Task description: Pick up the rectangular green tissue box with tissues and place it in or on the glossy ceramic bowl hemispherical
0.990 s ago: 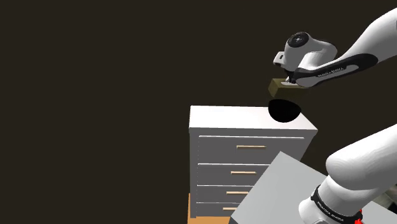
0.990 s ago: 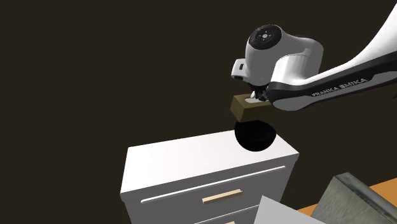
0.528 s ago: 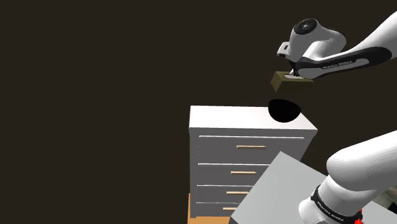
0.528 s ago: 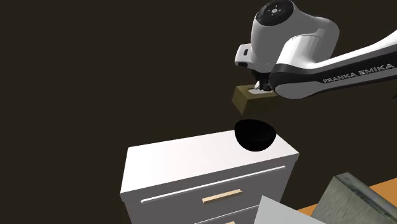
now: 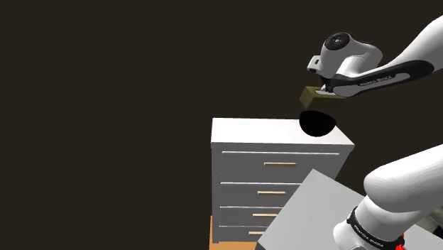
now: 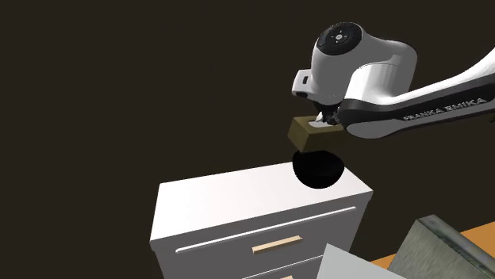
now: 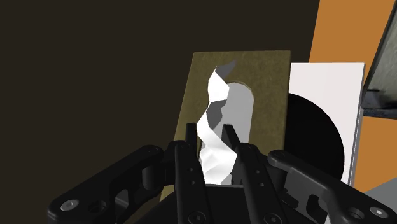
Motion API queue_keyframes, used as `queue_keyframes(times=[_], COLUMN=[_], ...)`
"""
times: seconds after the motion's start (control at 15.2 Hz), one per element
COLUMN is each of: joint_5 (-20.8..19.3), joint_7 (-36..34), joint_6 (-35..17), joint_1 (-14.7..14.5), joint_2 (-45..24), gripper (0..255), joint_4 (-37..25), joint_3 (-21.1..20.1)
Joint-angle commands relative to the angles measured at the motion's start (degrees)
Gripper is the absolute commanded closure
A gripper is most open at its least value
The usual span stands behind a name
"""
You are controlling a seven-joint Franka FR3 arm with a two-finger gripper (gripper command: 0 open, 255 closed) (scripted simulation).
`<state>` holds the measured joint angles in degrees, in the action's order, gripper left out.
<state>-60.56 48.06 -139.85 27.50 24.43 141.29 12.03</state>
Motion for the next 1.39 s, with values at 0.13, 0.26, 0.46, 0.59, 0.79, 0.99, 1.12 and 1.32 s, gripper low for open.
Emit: queue_keyframes(times=[0.13,0.26,0.46,0.59,0.79,0.99,1.12,1.32], joint_5=[-2.7,-4.1,-6.4,-8.1,-9.5,-9.5,-9.5,-9.4], joint_7=[-3.2,-4.9,-7.6,-9.5,-11.1,-11.1,-11.1,-11.0], joint_6=[-2.2,-3.2,-4.7,-5.7,-6.4,-6.4,-6.4,-6.4], joint_1=[0.8,1.2,1.9,2.3,2.6,2.6,2.6,2.6], joint_2=[-1.4,-2.3,-3.6,-4.5,-5.4,-5.4,-5.4,-5.3], gripper=[255,255,255,255,255,255,255,0], joint_4=[1.4,2.0,2.9,3.4,3.7,3.7,3.7,3.6], joint_3=[0.0,0.0,-0.1,-0.1,-0.2,-0.2,-0.2,-0.2])
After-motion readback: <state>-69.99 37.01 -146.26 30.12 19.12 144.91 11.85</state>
